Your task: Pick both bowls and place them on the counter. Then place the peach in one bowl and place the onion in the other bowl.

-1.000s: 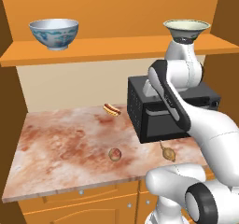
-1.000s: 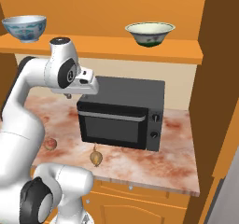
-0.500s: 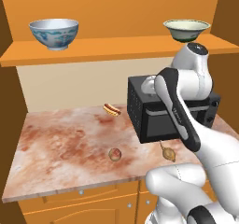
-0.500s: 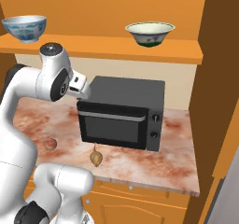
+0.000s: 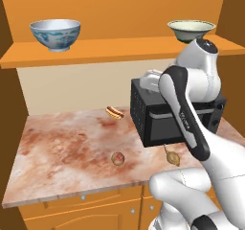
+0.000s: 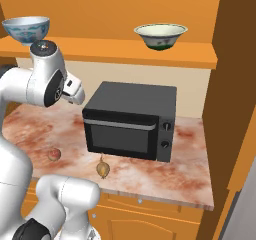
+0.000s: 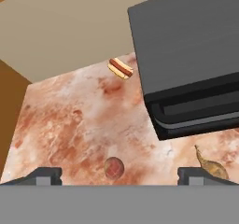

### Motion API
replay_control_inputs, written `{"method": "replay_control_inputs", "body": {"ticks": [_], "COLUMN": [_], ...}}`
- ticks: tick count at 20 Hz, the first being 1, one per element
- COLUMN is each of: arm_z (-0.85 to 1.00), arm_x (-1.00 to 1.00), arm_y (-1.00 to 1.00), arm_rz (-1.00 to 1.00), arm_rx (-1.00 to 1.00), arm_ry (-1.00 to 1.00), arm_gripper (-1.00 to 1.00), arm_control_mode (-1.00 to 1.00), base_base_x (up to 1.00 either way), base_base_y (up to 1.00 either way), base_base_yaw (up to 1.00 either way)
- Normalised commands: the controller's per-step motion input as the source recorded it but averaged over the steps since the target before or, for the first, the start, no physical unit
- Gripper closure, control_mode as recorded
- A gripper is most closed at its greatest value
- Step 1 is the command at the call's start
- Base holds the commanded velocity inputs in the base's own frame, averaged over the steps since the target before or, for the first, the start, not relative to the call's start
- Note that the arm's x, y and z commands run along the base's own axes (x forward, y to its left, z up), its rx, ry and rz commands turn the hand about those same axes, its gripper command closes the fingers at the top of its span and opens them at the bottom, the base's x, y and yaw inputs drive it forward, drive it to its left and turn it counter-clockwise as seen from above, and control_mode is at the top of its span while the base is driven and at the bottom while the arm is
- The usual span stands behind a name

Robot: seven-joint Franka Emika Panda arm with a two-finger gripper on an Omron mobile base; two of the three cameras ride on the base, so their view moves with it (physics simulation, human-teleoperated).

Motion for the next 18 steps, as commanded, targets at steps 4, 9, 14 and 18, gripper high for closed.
{"method": "replay_control_inputs", "body": {"ticks": [4,9,14,18], "arm_z": [0.37,0.31,0.26,0.27], "arm_x": [-0.06,-0.02,-0.07,-0.09], "arm_y": [0.42,0.53,0.47,0.48], "arm_rz": [0.0,-0.01,-0.07,-0.02], "arm_rx": [0.2,0.25,0.27,0.26], "arm_ry": [0.0,0.0,0.02,0.0], "arm_gripper": [-1.0,-1.0,-1.0,-1.0], "arm_control_mode": [-1.0,-1.0,-1.0,-1.0], "base_base_x": [0.0,0.0,0.0,0.0], "base_base_y": [0.0,0.0,0.0,0.0], "base_base_yaw": [0.0,0.0,0.0,0.0]}}
